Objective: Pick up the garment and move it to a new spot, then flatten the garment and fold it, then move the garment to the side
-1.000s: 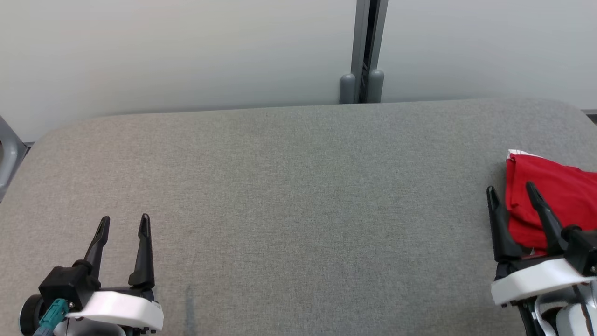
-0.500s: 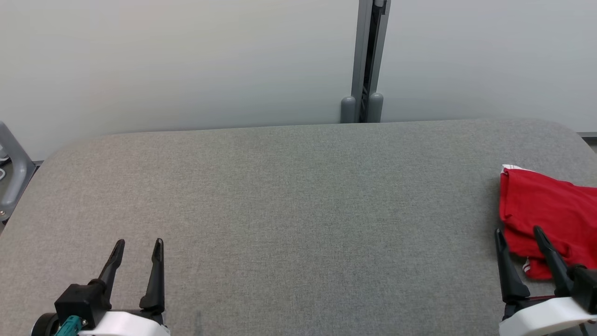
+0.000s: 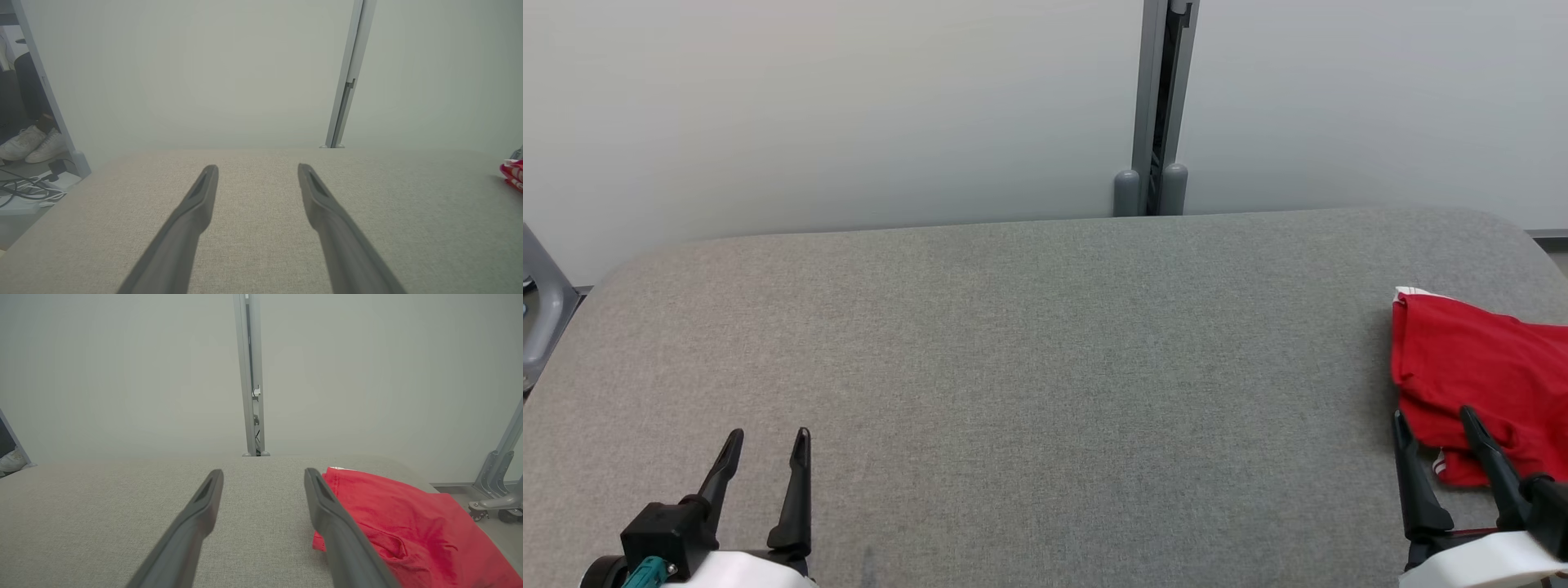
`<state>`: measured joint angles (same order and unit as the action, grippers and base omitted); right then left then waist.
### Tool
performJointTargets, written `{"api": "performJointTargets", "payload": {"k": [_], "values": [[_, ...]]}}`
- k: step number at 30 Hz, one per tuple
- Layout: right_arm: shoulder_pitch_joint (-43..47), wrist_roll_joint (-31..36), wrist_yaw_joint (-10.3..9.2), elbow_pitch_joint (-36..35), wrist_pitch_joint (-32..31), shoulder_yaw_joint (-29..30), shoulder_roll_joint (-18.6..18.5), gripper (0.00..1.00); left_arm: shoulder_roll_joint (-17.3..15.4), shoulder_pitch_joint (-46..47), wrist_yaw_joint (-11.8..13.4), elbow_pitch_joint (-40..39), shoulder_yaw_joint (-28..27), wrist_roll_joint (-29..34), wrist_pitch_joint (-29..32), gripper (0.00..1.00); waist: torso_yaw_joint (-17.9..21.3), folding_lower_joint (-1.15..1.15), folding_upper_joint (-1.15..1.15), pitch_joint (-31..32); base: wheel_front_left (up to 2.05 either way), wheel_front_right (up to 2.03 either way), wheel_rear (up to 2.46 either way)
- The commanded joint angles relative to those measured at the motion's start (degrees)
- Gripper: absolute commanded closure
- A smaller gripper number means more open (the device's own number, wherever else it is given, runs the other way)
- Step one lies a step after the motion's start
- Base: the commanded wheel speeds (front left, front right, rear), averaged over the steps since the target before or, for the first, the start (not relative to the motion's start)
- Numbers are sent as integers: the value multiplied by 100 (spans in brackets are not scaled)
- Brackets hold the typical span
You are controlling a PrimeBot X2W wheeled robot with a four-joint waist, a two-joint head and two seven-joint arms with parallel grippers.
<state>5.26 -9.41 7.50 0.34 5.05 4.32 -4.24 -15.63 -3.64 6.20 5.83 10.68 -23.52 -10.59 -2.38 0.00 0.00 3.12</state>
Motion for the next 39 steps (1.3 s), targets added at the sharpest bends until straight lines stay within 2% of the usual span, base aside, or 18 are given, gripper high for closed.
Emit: {"api": "performJointTargets", "payload": {"k": [1, 18, 19, 23, 39], "values": [[48, 50, -2, -47, -4, 22, -1, 0, -47, -3, 17, 15, 6, -22, 23, 0, -4, 0, 0, -4, 0, 0, 0], [63, -33, -2, 5, 69, 45, 55, 0, -113, 79, 6, 69, 60, -69, 24, 0, -48, 0, 0, -6, 0, 0, 0], [7, -24, 0, 9, 37, 39, 64, 100, -69, 28, -9, 55, 65, -65, 28, 100, -48, 0, 0, -6, 0, 0, 0], [35, -76, 0, 222, -8, 56, 124, 100, 75, -102, -15, 220, 131, -122, 32, 100, -47, 0, 0, -8, 0, 0, 0], [-440, -1642, 0, 648, -757, 629, 122, 100, 322, 187, -289, 349, 167, -1600, -60, 100, -11, 0, 0, -50, 0, 0, 0]]}}
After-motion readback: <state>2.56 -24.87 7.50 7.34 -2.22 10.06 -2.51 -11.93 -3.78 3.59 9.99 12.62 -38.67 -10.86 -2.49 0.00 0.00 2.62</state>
